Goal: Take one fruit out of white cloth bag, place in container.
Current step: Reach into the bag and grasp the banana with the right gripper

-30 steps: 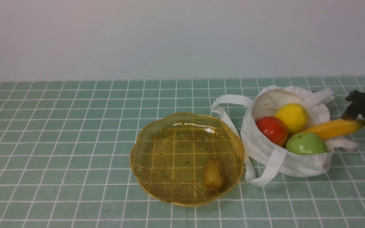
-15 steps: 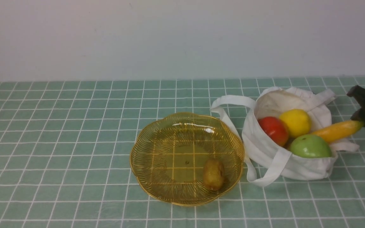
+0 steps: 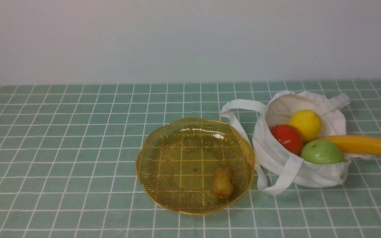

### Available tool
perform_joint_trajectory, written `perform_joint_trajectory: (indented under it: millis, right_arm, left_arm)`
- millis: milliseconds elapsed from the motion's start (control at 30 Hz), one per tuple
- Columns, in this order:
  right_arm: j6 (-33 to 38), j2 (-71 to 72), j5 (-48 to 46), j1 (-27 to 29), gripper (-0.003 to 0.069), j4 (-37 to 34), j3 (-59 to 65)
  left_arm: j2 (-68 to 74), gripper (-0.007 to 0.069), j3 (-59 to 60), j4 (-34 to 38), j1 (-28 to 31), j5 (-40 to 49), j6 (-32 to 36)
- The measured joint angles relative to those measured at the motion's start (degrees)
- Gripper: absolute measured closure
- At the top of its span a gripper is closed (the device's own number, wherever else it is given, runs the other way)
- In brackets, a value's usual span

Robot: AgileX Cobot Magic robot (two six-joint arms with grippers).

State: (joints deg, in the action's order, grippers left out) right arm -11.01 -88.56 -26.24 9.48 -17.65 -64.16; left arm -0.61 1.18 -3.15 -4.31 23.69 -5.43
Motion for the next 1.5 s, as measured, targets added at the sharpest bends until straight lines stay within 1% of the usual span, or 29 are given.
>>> perform_joint_trajectory:
  millis: [200,333,467,533,567,600,633,700,733,767,867,933,1033,1267,1367,1467,1500]
  right_arm:
    - [1.83,0.55,-2.35,0.0,0.0673,0.44,-1.05]
    - [5.87,0.55,-7.67,0.0,0.0673,3.11,-1.05]
    - [6.39,0.55,-10.91,0.0,0.0656,5.54,-1.05]
    - [6.56,0.55,-13.54,0.0,0.0573,7.08,-1.05]
    - [6.56,0.55,-14.37,0.0,0.055,7.14,-1.05]
    - [6.56,0.55,-15.2,0.0,0.0505,7.21,-1.05]
    - [6.56,0.3,-16.15,0.0,0.0444,7.27,-1.05]
    - [6.56,-0.37,-16.56,0.0,0.0364,7.27,-1.1]
    - [6.48,-1.08,-16.56,0.0,0.0293,7.33,-1.09]
    - [6.2,-1.77,-16.49,0.0,0.0246,7.33,-1.09]
    - [2.71,-4.94,-16.49,0.0,0.0087,7.33,-1.09]
    - [-0.02,-7.27,-16.33,0.0,0.0014,7.33,-1.09]
    - [-1.96,-10.58,-15.59,0.0,-0.0023,7.33,-1.09]
    - [-2.26,-16.13,-12.32,0.0,-0.0032,6.13,-1.09]
    - [-1.99,-16.98,-10.45,0.0,-0.0017,3.74,-1.17]
    - [-1.62,-17.33,-9.15,0.0,0.0028,0.78,-1.34]
    - [-1.13,-17.33,-8.96,0.0,0.0053,0.05,-1.35]
  left_arm:
    - [0.0,0.0632,0.0,0.0,0.0,0.0,0.0]
    - [0.0,0.0632,0.0,0.0,0.0,0.0,0.0]
    - [0.0,0.0632,0.0,0.0,0.0,0.0,0.0]
    - [0.0,0.0632,0.0,0.0,0.0,0.0,0.0]
    - [0.0,0.0632,0.0,0.0,0.0,0.0,0.0]
    - [0.0,0.0632,0.0,0.0,0.0,0.0,0.0]
    - [0.0,0.0632,0.0,0.0,0.0,0.0,0.0]
    - [0.0,0.0632,0.0,0.0,0.0,0.0,0.0]
    - [0.0,0.0632,0.0,0.0,0.0,0.0,0.0]
    - [0.0,0.0632,0.0,0.0,0.0,0.0,0.0]
    - [0.0,0.0632,0.0,0.0,0.0,0.0,0.0]
    - [0.0,0.0632,0.0,0.0,0.0,0.0,0.0]
    - [0.0,0.0632,0.0,0.0,0.0,0.0,0.0]
    - [0.0,0.0632,0.0,0.0,0.0,0.0,0.0]
    - [0.0,0.0632,0.0,0.0,0.0,0.0,0.0]
    - [0.0,0.0632,0.0,0.0,0.0,0.0,0.0]
    - [0.0,0.0632,0.0,0.0,0.0,0.0,0.0]
